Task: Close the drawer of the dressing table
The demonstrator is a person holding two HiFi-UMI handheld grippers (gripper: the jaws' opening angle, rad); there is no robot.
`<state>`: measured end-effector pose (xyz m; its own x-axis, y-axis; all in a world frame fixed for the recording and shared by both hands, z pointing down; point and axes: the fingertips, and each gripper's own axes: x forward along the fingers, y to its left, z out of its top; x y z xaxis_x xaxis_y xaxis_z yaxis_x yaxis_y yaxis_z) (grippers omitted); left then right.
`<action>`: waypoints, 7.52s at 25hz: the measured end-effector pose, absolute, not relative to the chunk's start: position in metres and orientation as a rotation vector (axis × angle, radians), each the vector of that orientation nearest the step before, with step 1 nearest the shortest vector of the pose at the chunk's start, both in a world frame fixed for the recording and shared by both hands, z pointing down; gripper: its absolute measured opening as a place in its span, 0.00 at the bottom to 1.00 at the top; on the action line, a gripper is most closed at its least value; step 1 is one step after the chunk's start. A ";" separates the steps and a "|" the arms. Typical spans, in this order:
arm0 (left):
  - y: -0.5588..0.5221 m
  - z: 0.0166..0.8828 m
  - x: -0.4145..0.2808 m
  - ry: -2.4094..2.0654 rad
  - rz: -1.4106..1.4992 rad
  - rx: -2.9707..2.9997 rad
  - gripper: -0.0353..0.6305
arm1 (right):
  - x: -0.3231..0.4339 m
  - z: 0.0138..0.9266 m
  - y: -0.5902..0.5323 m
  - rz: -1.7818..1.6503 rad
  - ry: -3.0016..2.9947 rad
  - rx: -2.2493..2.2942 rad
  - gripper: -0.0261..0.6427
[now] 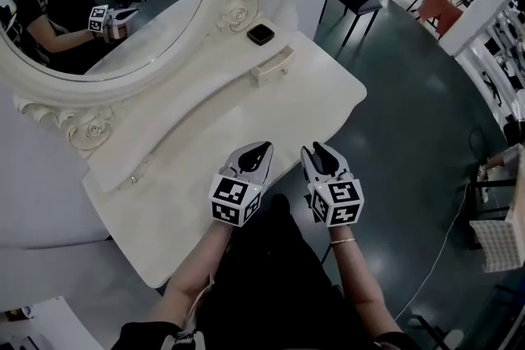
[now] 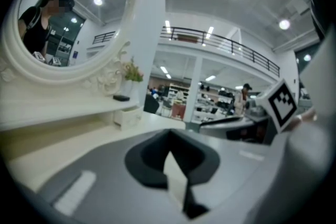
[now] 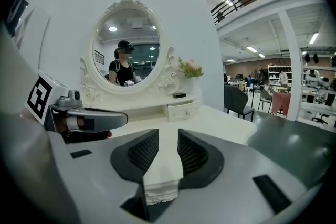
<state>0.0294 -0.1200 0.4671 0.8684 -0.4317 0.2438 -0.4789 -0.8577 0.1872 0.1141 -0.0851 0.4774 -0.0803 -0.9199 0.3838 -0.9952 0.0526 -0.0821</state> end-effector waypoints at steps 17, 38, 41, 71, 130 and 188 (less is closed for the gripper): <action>-0.198 0.488 0.066 -0.874 0.323 2.681 0.06 | 0.169 0.501 -0.220 0.451 -2.166 1.744 0.19; -0.246 0.508 0.078 -1.001 0.359 2.589 0.06 | 0.177 0.543 -0.324 0.418 -2.160 1.526 0.19; -0.248 0.510 0.079 -1.005 0.357 2.577 0.06 | 0.178 0.550 -0.331 0.421 -2.148 1.498 0.19; -0.260 0.517 0.073 -1.044 0.350 2.540 0.06 | 0.167 0.554 -0.354 0.396 -2.195 1.408 0.17; -0.255 0.505 0.049 -1.124 0.336 2.550 0.06 | 0.155 0.526 -0.341 0.414 -2.241 1.442 0.22; -0.206 0.464 0.019 -1.109 0.301 2.693 0.06 | 0.145 0.487 -0.136 0.558 -2.234 1.807 0.05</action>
